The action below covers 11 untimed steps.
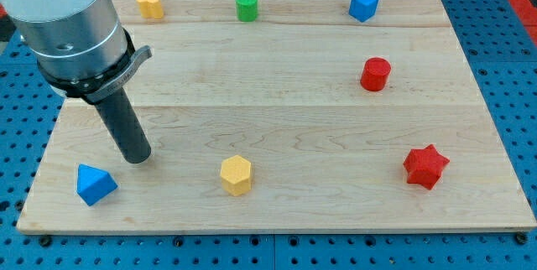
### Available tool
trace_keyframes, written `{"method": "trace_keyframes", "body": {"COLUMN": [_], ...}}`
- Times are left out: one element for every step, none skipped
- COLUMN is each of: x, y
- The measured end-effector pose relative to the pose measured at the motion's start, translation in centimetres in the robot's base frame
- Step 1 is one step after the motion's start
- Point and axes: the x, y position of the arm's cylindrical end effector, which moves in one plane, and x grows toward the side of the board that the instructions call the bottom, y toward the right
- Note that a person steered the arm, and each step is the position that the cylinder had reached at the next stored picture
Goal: Move your arm towards bottom right
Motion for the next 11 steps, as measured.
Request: {"method": "trace_keyframes", "body": {"x": [0.0,0.1,-0.2,-0.5,-0.8,-0.8,-1.1,-1.1,-2.2,-4.2,-5.2], "y": [0.0,-0.1,3.0,3.7,3.9,3.9,3.8,3.8,6.8,12.6,16.6]}}
